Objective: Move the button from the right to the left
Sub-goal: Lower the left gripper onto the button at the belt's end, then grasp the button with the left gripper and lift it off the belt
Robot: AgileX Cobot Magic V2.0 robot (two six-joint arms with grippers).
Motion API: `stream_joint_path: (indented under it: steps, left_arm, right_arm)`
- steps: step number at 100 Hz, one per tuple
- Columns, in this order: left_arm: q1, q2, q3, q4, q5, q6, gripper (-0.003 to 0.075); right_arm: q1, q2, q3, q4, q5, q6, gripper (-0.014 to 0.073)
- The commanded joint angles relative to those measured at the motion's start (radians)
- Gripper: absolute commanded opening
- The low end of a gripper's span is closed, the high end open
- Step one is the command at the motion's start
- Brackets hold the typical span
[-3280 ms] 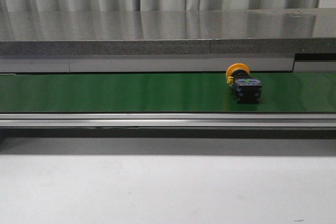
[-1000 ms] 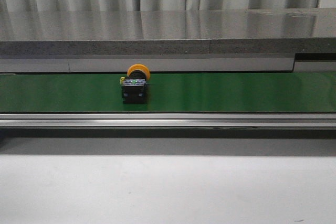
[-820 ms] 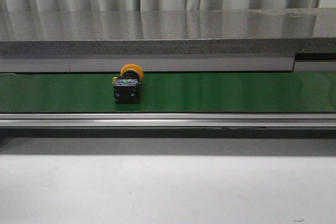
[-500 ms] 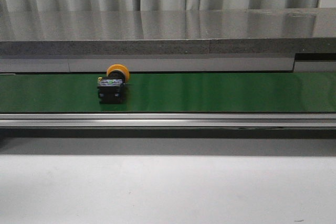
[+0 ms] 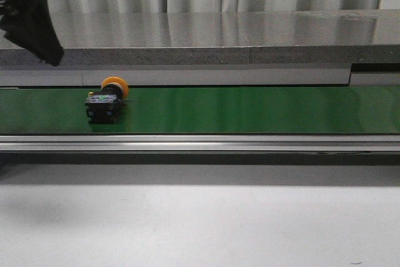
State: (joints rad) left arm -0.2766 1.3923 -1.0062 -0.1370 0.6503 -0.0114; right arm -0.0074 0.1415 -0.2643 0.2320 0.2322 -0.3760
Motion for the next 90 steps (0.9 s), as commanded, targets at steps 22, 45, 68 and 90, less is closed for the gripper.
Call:
stream_joint_path:
  steps: [22, 45, 68, 90]
  left_arm:
    - [-0.067, 0.136, -0.181, 0.0, -0.051, 0.002, 0.0674]
    - [-0.074, 0.226, -0.229, 0.076, -0.017, 0.002, 0.0674]
    - [-0.053, 0.279, -0.232, 0.128, -0.007, -0.009, 0.067]
    - [-0.03, 0.303, -0.233, 0.13, -0.004, -0.011, 0.0481]
  right_arm:
    - [-0.001, 0.009, -0.025, 0.008, -0.083, -0.007, -0.0068]
    - [-0.001, 0.009, -0.025, 0.008, -0.083, -0.007, -0.0068]
    - [-0.001, 0.009, -0.025, 0.008, -0.083, -0.007, -0.0068]
    - [-0.001, 0.009, -0.025, 0.008, -0.083, -0.007, -0.0068]
